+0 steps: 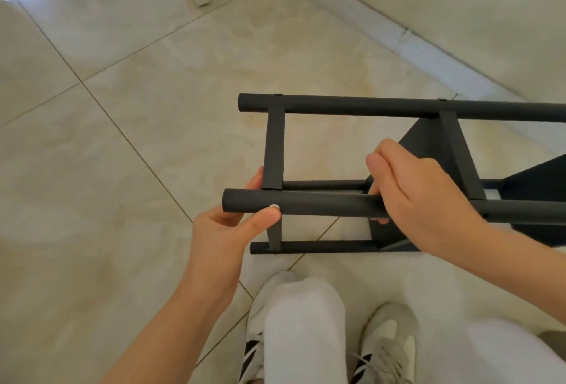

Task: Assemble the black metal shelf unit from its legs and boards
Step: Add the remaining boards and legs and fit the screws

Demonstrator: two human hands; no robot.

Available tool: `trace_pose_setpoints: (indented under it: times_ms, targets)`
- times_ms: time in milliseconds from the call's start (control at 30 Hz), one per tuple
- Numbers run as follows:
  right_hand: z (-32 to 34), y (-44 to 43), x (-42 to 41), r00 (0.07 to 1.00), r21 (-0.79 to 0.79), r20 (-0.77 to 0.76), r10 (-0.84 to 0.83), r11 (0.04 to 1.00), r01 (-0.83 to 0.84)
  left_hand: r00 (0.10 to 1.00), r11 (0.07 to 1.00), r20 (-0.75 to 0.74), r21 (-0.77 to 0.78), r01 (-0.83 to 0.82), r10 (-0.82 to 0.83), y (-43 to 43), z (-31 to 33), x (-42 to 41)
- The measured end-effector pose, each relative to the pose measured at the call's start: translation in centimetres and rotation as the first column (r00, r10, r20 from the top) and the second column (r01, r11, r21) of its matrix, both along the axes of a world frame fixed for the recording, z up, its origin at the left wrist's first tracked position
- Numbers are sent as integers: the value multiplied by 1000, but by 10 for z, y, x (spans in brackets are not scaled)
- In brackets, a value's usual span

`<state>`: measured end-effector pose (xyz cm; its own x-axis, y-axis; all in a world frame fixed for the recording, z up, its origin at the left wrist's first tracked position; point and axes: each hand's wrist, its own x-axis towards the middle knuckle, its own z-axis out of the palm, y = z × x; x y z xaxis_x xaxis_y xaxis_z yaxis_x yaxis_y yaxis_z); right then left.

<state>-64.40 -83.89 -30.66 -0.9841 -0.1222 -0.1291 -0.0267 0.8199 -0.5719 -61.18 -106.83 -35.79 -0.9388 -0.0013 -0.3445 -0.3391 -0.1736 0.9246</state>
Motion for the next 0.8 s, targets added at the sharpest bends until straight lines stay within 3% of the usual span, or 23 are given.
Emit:
trace_pose_setpoints:
  times_ms: [67,200,400,533,633,700,800]
  targets:
    - [7,-3,-11,999,34,41,32,999,-34,1000,1000,-12,-4,5,-5,-3,0,-2]
    - [15,-23,-42,987,-7,-118,110,994,-111,996,994,-49,-80,71,-75,-15,6,-4]
    - [9,-71,-99,922,97,-281,265,964,-247,945,833,-131,-518,193,-301,-30,30,-14]
    - [2,-88,-120,946,0,-161,280,959,-284,845,538,-51,-791,291,-532,-32,49,-27]
    - [-2,-99,-129,958,-7,-94,270,962,-272,730,304,148,-840,448,-667,-29,60,-39]
    - [-5,-104,-133,963,33,-87,256,967,-254,658,156,222,-872,465,-720,-28,61,-46]
    - [-12,-108,-136,961,91,-99,260,964,-252,622,118,231,-876,467,-748,-32,58,-50]
